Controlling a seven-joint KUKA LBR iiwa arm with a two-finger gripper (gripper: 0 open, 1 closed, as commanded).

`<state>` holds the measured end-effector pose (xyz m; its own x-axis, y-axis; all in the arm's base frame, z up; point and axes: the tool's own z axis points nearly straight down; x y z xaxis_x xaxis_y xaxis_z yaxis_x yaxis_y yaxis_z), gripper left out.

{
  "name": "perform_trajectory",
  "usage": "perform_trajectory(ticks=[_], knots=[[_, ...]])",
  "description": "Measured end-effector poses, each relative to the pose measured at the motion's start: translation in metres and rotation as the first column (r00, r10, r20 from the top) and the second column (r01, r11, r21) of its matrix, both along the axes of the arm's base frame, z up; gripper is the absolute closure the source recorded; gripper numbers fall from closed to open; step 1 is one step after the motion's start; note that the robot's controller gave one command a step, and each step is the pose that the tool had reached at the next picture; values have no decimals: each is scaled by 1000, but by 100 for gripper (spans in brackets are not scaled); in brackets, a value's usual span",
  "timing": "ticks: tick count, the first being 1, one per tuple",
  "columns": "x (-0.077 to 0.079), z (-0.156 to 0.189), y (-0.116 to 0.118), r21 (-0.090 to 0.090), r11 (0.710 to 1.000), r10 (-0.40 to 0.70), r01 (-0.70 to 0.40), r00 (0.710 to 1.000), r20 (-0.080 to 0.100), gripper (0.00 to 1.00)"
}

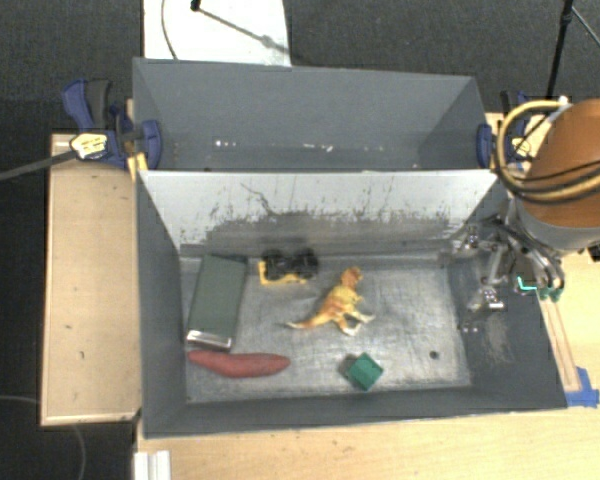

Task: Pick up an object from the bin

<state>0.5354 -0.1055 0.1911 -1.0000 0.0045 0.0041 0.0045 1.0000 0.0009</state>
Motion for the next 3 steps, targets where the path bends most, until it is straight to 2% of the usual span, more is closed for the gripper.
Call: perform_trajectory(ticks=[1,2,3], knots=[[2,4,0,-2,1000,3,-3,1000,7,0],[27,-42,18,-3,1000,15,-15,1000,14,0],[30,-59,17,1,1000,-8,8,1000,1,0]])
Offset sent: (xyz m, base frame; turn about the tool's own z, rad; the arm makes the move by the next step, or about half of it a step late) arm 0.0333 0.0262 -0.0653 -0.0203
